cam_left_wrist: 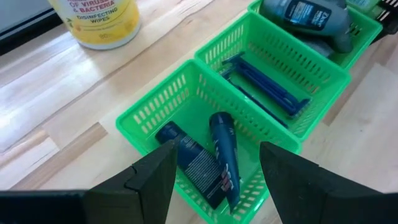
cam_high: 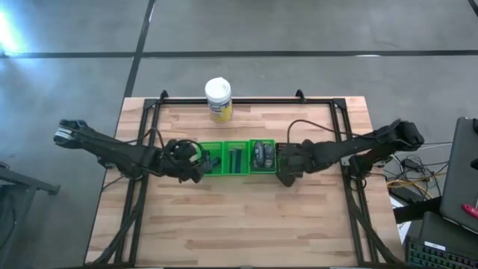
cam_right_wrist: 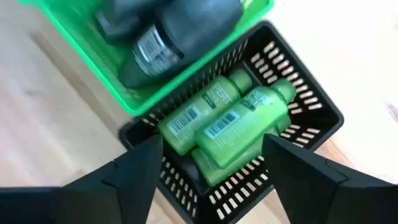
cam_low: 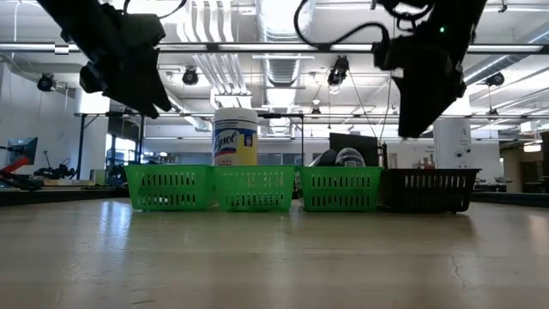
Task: Pick & Place Travel size toiletries
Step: Return to Home Position
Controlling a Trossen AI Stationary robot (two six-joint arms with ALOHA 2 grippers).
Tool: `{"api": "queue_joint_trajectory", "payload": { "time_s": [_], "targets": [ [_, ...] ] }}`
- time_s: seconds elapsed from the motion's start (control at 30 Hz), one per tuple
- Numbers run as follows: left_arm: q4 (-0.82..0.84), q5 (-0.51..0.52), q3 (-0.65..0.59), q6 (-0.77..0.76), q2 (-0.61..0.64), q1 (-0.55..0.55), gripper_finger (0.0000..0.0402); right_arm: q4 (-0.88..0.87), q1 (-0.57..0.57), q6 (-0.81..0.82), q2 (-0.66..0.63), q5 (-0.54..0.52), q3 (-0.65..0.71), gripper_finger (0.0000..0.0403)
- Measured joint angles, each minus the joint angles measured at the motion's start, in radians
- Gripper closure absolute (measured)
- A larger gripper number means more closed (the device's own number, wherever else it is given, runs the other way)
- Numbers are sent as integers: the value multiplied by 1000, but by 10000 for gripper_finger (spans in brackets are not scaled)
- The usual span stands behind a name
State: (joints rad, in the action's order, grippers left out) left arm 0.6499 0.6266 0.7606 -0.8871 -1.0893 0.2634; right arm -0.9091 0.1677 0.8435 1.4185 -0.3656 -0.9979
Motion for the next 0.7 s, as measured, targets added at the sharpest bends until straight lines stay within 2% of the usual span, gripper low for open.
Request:
{"api": "queue_joint_trajectory", "payload": {
  "time_s": [0.17,0.27,0.43,0.6,0.7],
  "targets": [
    [-14,-18,-12,3,0,0,168,11,0,-55,-87,23,-11,108],
    [-116,-100,-12,54,1,0,168,78,-1,-146,-160,117,-15,100],
    [-539,-288,-34,237,1,-35,168,418,-57,-274,-263,364,33,97],
    [-931,-347,-113,357,-11,-170,168,676,-164,-279,-242,406,133,111],
    [-1081,-436,-143,389,-25,-317,168,787,-245,-275,-191,502,179,123]
  ]
}}
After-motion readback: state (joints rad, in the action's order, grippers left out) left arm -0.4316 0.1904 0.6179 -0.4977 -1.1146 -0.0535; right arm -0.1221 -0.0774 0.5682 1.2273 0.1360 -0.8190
